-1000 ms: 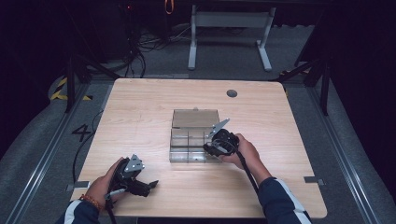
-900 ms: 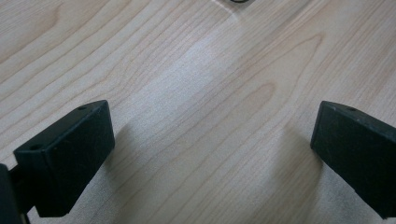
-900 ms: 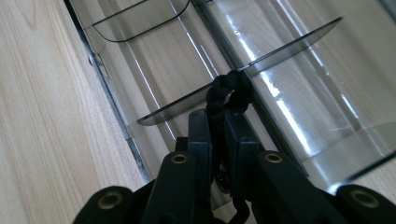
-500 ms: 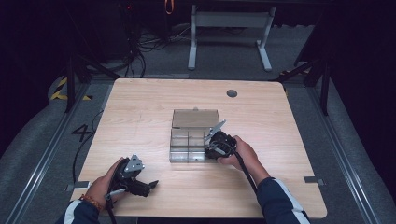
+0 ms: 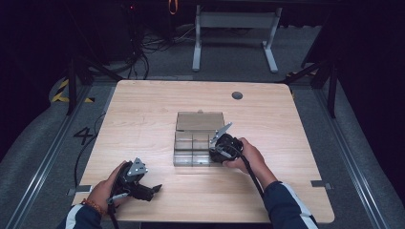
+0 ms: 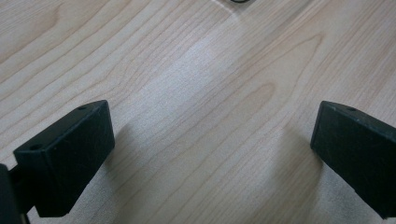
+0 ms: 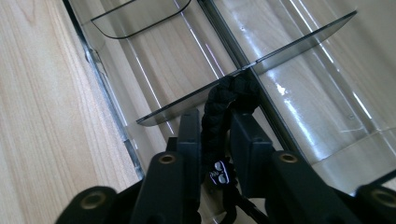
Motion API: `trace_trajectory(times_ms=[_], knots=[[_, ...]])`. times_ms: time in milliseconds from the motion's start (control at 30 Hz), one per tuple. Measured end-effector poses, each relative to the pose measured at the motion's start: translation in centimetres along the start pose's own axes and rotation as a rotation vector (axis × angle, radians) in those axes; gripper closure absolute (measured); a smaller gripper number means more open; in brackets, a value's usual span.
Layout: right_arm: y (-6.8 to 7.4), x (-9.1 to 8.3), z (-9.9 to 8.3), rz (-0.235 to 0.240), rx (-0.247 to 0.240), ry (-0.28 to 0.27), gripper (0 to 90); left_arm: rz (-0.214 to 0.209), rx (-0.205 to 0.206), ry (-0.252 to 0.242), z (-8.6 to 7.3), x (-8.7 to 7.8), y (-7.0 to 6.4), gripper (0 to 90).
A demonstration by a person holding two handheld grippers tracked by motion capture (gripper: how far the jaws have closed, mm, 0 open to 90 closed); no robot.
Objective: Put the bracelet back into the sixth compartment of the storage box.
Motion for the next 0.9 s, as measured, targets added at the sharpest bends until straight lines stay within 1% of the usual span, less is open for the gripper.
trace_trajectory(times_ms=[67,233,333,367,500,633,900], knots=[[0.0,0.0,0.0,0.000,-0.002,0.000,73.8,0.000,0.000,0.000,0.0,0.0,0.0,0.1],[-0.1,-0.3,0.1,-0.012,-0.009,-0.012,69.4,0.000,0.000,0.000,0.0,0.0,0.0,0.1],[-0.1,-0.5,0.1,-0.021,-0.005,-0.017,67.6,0.000,0.001,0.001,0.0,0.0,0.0,0.1],[-0.2,-0.7,0.1,-0.022,-0.014,-0.018,66.8,0.000,0.000,0.000,0.0,0.0,0.0,0.1],[-0.3,-1.3,0.2,-0.039,-0.015,-0.033,64.4,0.000,0.000,0.000,0.0,0.0,0.0,0.0],[-0.5,-2.1,0.3,-0.070,-0.016,-0.045,61.7,0.000,0.000,0.000,0.0,0.0,0.0,0.0],[-0.6,-3.1,0.1,-0.080,-0.014,-0.068,58.8,0.000,0.000,-0.001,0.0,0.0,0.0,0.1]])
Point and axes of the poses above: each handheld gripper's, and its own axes: x roughly forward along the jaws, z roughly out of its top, y roughly to its left, the point moved 8 cm from there along x, roughly forward along the jaws, and after that the axes turned 4 degrees about x, right-handed, at the moved point
